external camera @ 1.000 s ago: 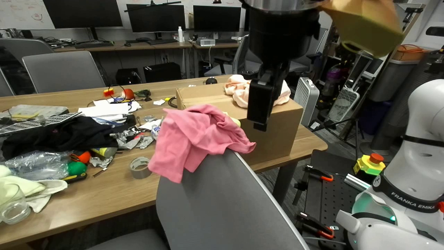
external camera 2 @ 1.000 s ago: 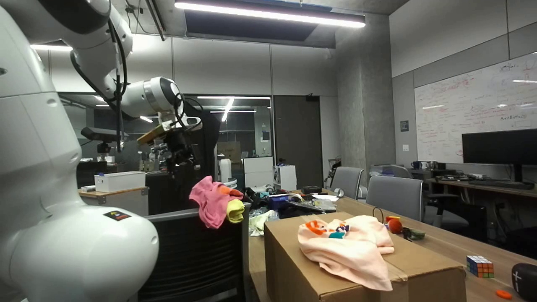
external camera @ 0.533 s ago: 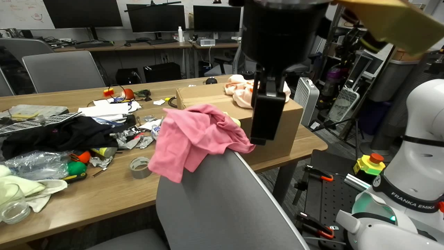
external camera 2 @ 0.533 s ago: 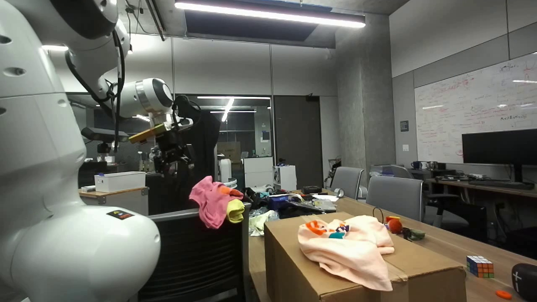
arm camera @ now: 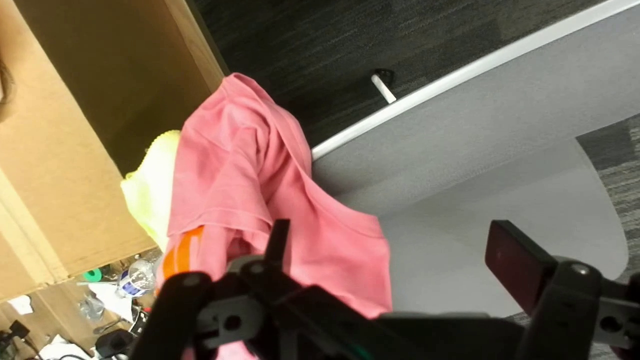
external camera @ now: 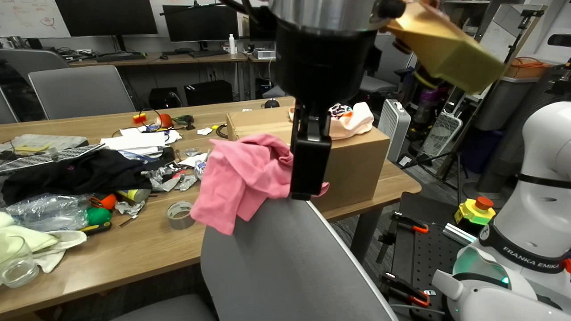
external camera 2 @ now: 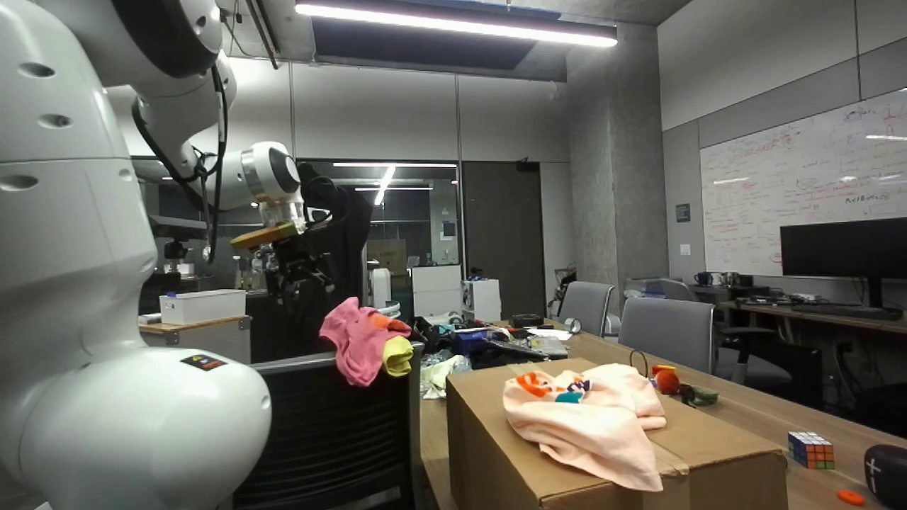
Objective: Move the objects from the chair to the top of the cardboard box
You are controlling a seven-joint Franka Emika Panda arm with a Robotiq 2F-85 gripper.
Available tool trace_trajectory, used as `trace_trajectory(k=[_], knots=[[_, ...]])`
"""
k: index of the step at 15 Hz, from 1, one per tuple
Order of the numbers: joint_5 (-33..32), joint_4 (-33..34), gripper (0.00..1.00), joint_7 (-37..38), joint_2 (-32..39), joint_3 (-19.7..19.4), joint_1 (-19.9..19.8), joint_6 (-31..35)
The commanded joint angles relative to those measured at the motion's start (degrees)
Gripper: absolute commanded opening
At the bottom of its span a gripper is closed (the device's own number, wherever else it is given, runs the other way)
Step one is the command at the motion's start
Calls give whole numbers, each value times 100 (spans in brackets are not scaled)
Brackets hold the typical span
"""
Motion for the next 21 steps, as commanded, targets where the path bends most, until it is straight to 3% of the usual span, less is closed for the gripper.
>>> trace_trajectory(k=[1, 6, 10, 21], knots=[[-259, 64, 100, 205, 214, -19, -58, 377], [-1254, -47, 100, 1130, 401, 72, -166, 735], [-1849, -73, 100, 1720, 586, 45, -143, 651], [-2253, -53, 100, 2336, 836, -85, -71, 513]])
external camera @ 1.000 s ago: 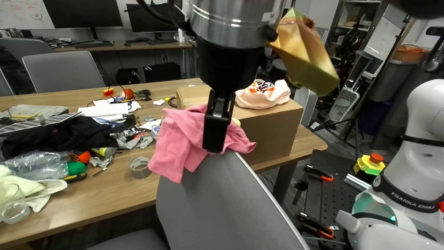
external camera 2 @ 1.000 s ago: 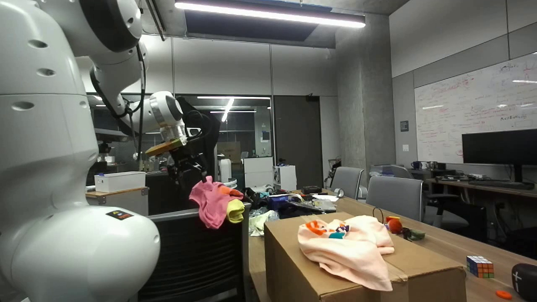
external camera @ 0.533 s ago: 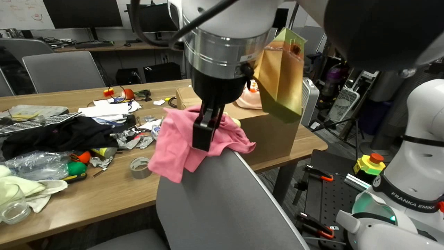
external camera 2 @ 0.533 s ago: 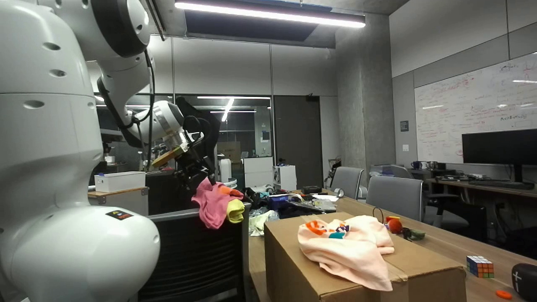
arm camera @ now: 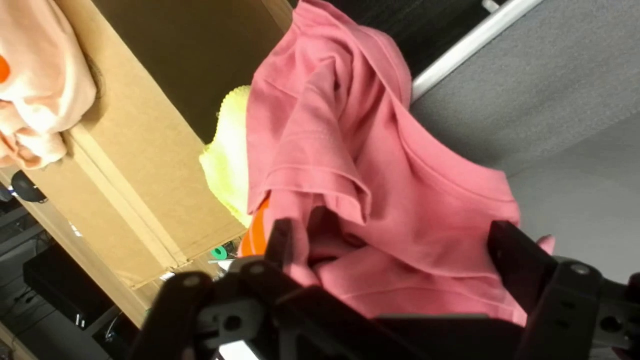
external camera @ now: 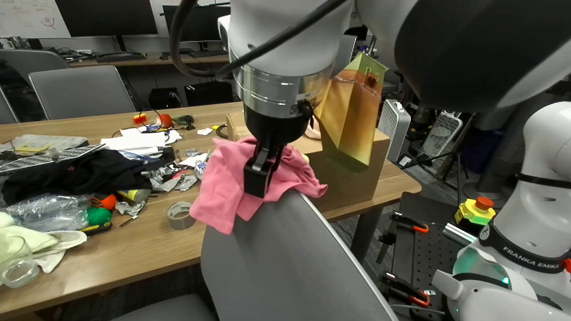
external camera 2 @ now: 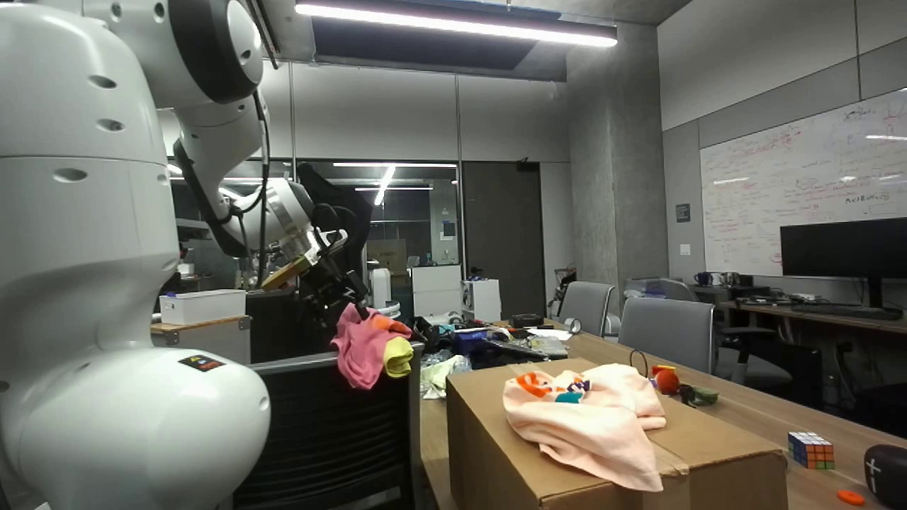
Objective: Move the objects from the chair to the top of the cardboard box
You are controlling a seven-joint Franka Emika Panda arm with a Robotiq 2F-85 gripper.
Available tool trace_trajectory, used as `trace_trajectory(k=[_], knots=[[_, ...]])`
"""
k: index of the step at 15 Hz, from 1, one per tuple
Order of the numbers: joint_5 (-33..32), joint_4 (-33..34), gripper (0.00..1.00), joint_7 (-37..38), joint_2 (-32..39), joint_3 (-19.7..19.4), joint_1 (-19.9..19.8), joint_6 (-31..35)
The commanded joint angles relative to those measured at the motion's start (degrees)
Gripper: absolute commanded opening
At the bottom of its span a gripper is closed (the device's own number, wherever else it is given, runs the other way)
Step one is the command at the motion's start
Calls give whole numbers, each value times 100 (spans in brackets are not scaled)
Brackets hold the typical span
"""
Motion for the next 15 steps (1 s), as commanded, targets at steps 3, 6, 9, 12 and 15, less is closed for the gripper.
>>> trace_trajectory(k=[3, 6, 9, 12, 15], knots=[[-241, 54, 100, 252, 81, -107, 14, -56], [-236, 40, 100, 275, 122, -185, 2, -61], [-227, 28, 82, 299, 122, -248, 4, -95], [-217, 31, 56, 320, 110, -290, 6, -130], [-210, 32, 34, 365, 80, -308, 8, -140]])
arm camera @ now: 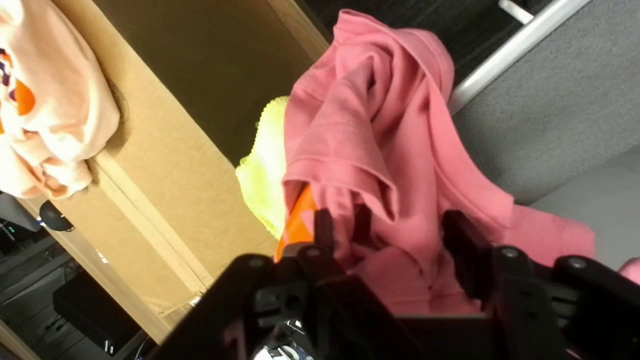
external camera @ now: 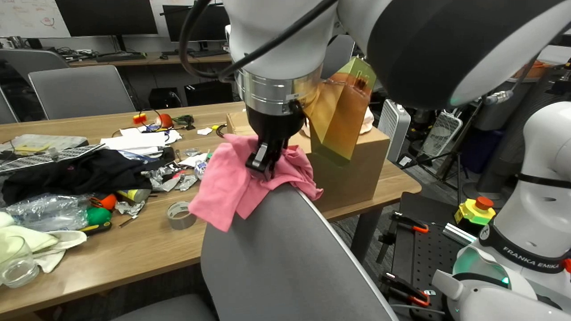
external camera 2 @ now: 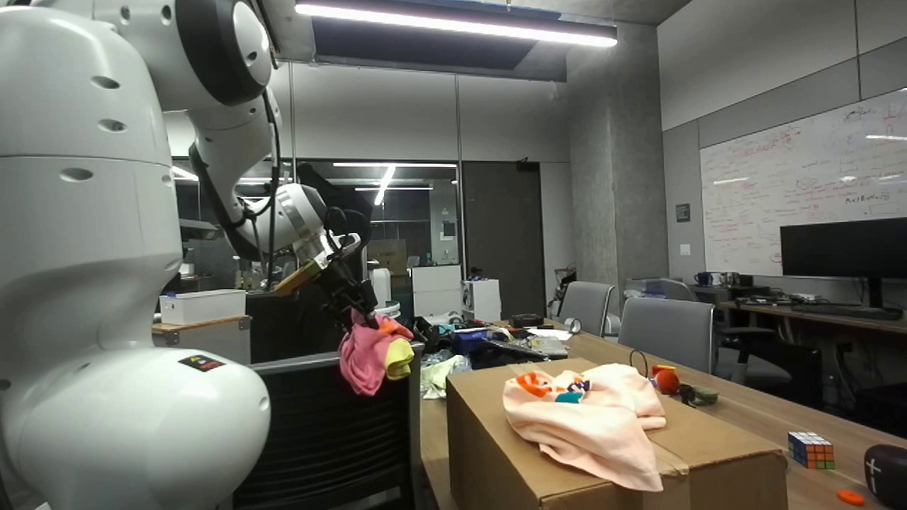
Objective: Move the objects from the chair to the top of the cardboard box
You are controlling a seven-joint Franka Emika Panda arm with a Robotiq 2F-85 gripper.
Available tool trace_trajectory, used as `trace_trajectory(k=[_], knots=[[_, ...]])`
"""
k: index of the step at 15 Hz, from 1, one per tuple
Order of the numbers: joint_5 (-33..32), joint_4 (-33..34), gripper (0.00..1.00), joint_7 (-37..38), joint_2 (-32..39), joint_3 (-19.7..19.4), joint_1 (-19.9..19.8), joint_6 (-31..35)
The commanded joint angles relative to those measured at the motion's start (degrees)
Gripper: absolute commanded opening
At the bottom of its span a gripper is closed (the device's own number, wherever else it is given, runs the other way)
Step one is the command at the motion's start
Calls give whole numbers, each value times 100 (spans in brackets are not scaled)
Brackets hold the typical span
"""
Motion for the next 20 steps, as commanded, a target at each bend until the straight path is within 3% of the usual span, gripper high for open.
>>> trace_trajectory(k=[1, 4, 5, 20], knots=[[-126, 51, 27, 185, -26, -26, 9, -63], [-134, 29, 4, 263, -99, -27, 9, -48], [-118, 20, 1, 299, -135, -27, 8, -39], [-30, 42, 2, 1015, -1317, 300, -35, -51]])
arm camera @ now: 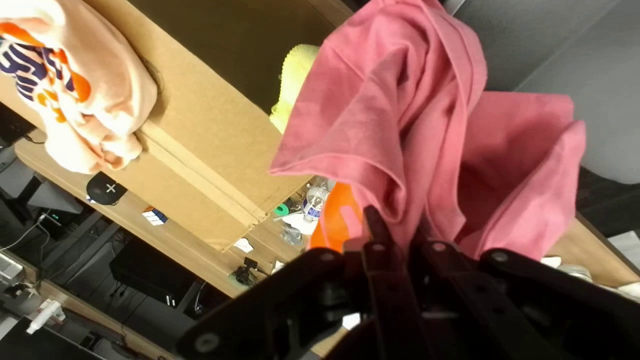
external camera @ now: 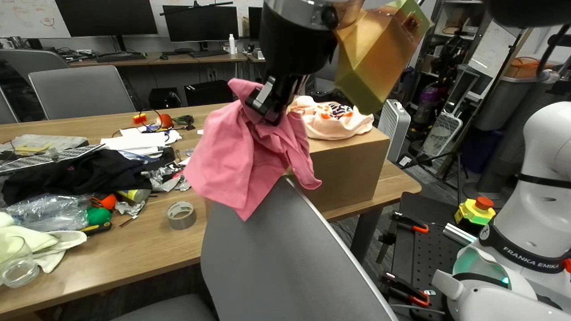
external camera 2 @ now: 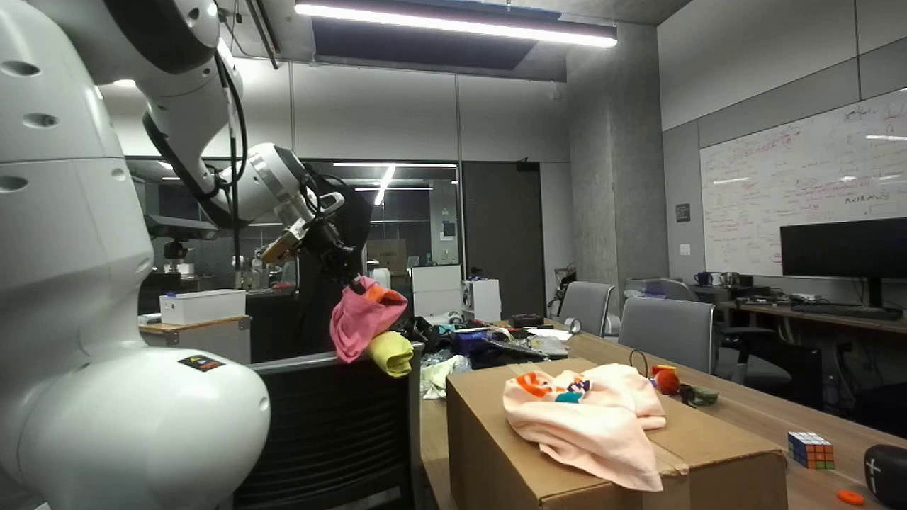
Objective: Move the objects from the chair to the top of the cardboard box
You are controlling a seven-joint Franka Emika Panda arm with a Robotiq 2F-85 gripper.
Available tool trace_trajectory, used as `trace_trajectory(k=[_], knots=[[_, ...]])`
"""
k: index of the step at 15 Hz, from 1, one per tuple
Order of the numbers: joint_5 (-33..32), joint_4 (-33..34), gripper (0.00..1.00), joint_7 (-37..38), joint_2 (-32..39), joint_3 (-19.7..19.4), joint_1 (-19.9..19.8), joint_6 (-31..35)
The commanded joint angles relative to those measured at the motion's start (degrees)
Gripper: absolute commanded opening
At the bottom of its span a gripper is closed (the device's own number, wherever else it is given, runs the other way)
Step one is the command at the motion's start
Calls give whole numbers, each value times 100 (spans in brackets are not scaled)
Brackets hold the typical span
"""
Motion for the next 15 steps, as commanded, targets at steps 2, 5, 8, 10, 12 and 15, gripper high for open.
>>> trace_trajectory(k=[2, 5, 8, 10, 12, 15], knots=[[-30, 145, 2, 396, -410, 256, -46, -96], [31, 358, 2, 625, -562, 398, -63, -202], [44, 673, 2, 891, -695, 526, -96, -423], [130, 895, 2, 915, -801, 533, -93, -597], [228, 1072, 2, 901, -897, 510, -97, -734], [339, 1312, 2, 888, -963, 501, -159, -1057]])
